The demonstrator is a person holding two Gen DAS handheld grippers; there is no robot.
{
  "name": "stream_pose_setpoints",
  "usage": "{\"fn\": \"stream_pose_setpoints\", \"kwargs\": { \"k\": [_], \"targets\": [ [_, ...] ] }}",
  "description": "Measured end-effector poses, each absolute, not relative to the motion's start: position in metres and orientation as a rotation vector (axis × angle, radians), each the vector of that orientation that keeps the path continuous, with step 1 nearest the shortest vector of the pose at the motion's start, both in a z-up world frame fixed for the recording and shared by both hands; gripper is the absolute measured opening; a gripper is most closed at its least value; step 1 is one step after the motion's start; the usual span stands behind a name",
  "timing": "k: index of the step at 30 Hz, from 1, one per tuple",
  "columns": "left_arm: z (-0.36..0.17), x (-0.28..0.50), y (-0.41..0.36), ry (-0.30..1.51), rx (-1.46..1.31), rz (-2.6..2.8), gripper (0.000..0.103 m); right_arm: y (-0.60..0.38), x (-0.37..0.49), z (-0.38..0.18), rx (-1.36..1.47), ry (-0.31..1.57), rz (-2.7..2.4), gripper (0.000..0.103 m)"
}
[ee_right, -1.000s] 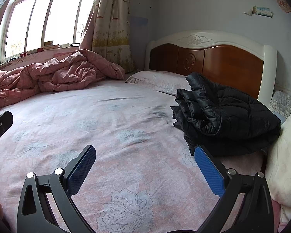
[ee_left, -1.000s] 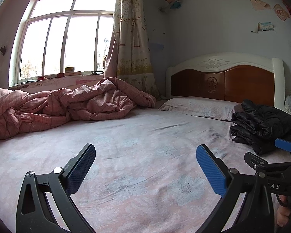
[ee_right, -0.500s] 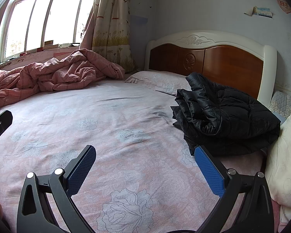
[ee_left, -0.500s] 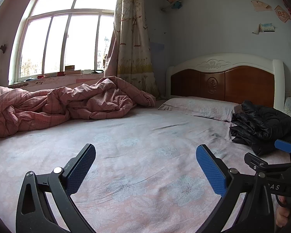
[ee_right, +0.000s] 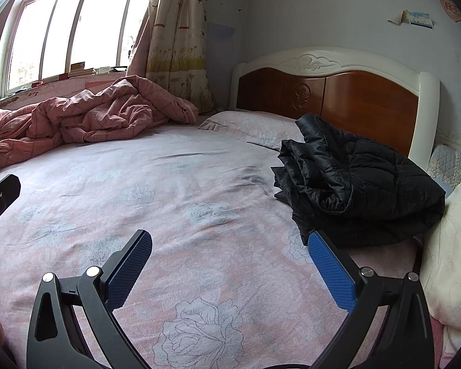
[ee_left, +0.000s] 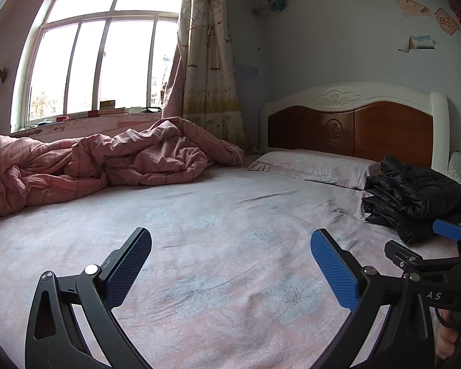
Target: Fold large clothes
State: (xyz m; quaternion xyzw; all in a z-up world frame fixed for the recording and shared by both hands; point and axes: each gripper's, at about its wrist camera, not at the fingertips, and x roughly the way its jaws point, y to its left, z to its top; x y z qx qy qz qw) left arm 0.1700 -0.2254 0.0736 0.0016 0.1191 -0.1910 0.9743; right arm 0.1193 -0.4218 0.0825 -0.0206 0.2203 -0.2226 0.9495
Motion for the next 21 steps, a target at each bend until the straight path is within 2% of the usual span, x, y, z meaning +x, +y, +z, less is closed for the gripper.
{"fn": "stream_pose_setpoints", "kwargs": {
  "k": [21],
  "targets": [
    [0.0731,0.171,-0.2237,0.251,-0.006,-0.382,0.103,-0.4221,0.1186,0.0803,-0.04,0.451,-0.452,0.103]
  ]
}}
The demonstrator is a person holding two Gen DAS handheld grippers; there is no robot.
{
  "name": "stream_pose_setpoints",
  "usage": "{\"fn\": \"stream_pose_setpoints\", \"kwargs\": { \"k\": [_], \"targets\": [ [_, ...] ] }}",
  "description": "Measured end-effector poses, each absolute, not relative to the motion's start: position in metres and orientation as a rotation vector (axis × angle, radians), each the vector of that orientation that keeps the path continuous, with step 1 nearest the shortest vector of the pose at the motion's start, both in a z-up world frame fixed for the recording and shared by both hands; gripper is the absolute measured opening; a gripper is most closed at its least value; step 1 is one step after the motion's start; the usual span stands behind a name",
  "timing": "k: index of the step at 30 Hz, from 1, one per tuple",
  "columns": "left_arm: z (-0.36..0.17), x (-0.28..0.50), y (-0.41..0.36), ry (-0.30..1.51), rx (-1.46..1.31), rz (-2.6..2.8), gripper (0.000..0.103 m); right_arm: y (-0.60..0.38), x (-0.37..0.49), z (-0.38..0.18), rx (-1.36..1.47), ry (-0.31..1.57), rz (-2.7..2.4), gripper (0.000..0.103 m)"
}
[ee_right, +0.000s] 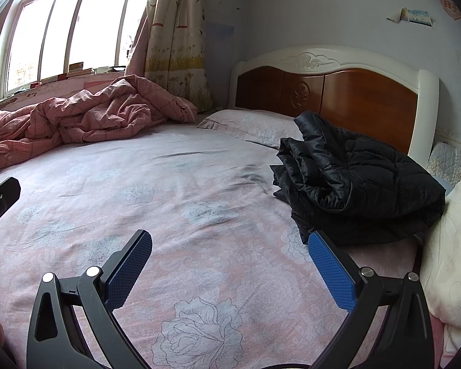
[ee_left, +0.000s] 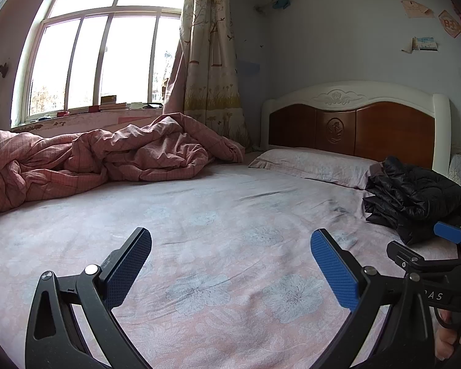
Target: Fold large clothes
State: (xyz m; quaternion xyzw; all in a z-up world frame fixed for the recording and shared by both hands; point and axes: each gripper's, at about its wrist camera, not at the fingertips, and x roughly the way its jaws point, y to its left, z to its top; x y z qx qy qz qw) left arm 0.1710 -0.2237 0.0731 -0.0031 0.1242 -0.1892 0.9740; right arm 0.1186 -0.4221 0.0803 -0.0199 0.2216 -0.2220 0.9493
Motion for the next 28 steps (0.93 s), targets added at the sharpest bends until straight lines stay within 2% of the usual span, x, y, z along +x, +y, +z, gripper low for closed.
{"fn": "stream_pose_setpoints", "kwargs": {
  "k": [28],
  "targets": [
    [0.074,0.1668,-0.221,0.236,-0.002,-0.37,0.103,-0.4263,0.1182,0.0756,-0.031,0.456,-0.457,0.103]
  ]
}}
